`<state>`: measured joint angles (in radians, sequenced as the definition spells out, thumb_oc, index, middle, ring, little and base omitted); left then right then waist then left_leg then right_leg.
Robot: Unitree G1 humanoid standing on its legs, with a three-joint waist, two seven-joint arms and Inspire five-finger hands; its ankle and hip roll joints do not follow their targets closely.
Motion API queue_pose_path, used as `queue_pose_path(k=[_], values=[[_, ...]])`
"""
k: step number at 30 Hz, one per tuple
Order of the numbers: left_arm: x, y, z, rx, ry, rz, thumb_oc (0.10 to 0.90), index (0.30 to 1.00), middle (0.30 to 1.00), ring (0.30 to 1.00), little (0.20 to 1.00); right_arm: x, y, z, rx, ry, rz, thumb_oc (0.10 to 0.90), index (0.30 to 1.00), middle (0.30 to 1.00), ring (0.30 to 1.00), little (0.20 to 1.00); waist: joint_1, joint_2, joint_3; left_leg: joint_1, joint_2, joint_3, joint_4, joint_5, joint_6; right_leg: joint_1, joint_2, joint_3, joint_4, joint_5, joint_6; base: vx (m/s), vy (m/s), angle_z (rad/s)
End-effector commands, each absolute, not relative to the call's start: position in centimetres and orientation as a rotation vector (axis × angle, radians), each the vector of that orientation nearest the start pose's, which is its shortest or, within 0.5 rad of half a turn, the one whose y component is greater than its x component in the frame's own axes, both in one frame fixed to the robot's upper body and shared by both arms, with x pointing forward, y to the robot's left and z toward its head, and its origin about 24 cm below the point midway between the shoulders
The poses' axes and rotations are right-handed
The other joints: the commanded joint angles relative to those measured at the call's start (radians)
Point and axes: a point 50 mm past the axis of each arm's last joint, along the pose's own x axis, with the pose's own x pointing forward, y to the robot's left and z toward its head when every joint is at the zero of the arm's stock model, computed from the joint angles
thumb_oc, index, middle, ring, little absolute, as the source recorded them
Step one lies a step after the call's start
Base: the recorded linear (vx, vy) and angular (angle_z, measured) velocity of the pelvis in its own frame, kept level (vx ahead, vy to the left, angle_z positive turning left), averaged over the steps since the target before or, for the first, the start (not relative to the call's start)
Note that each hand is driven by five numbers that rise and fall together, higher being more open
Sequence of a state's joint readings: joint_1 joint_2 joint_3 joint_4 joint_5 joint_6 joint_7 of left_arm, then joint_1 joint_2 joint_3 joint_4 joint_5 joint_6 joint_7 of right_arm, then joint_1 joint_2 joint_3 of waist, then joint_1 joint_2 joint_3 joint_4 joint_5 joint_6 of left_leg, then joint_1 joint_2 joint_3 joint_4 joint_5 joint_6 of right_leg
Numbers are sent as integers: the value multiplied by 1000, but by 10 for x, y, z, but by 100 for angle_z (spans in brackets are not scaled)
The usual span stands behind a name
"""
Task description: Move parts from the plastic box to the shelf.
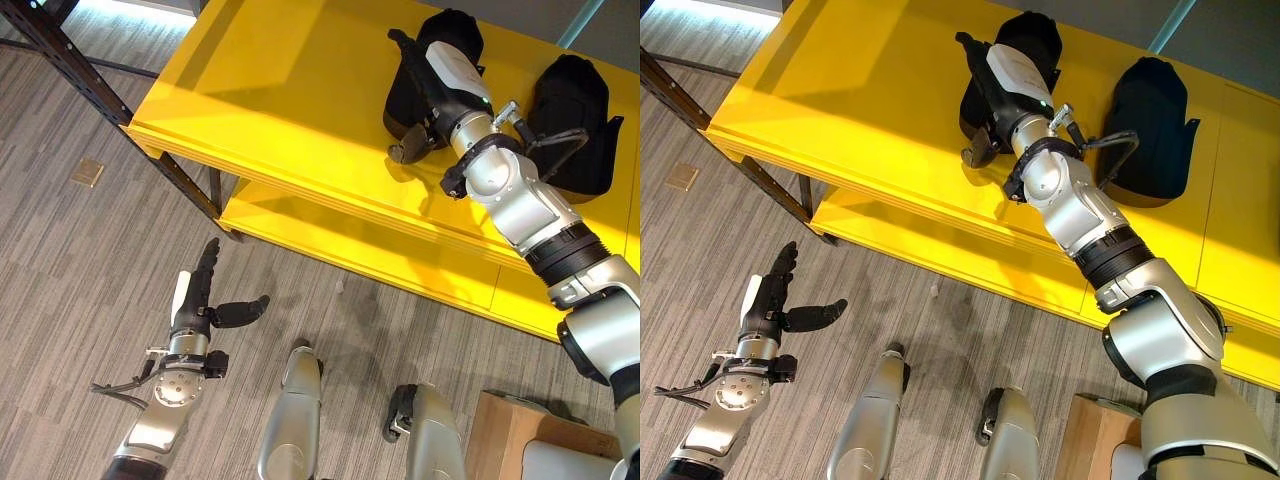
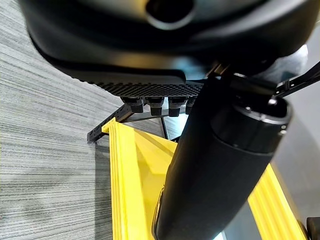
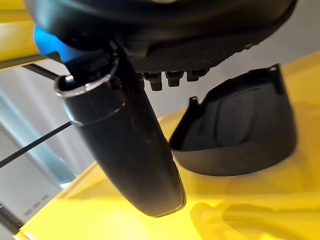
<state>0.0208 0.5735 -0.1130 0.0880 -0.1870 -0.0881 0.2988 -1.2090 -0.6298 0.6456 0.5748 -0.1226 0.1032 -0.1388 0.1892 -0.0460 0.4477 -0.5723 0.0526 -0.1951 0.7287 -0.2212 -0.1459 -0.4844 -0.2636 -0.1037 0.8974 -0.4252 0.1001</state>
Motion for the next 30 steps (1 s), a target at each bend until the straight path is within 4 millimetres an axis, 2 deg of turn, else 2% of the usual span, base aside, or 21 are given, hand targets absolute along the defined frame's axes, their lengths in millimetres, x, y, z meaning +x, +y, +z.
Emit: queue_pose_path(k=[1, 5, 17, 22, 30], values=[[249, 260, 89, 455, -178, 231, 900, 1000, 1000, 1000, 1000, 389, -141, 325, -1046, -653, -149, 900, 1000, 1000, 1000, 1000, -4, -18, -46, 3, 49, -46, 2, -17, 53, 85, -26, 30, -132, 109, 8, 0, 0, 0], [248, 259, 88, 451, -177, 233, 900, 1000, 1000, 1000, 1000, 393, -146, 322, -1046, -629, -177, 900, 1000, 1000, 1000, 1000, -4, -14, -44, -1, 47, -46, 2, -14, 52, 83, -26, 30, -131, 109, 8, 0, 0, 0], [249, 258, 87, 453, -178, 230, 900, 1000, 1000, 1000, 1000, 399, -145, 308, -1054, -578, -166, 900, 1000, 1000, 1000, 1000, -2, -9, -35, -10, 44, -48, 6, -12, 53, 76, -25, 28, -125, 108, 9, 0, 0, 0], [249, 259, 88, 455, -180, 233, 900, 1000, 1000, 1000, 1000, 403, -147, 298, -1060, -531, -164, 900, 1000, 1000, 1000, 1000, 10, -4, -24, -18, 40, -54, 4, -6, 54, 71, -27, 23, -122, 109, 9, 0, 0, 0], [248, 259, 87, 447, -180, 234, 900, 1000, 1000, 1000, 1000, 407, -147, 295, -1083, -498, -166, 900, 1000, 1000, 1000, 1000, 19, 5, -18, -25, 36, -56, 3, -3, 54, 67, -31, 20, -120, 110, 11, 0, 0, 0]])
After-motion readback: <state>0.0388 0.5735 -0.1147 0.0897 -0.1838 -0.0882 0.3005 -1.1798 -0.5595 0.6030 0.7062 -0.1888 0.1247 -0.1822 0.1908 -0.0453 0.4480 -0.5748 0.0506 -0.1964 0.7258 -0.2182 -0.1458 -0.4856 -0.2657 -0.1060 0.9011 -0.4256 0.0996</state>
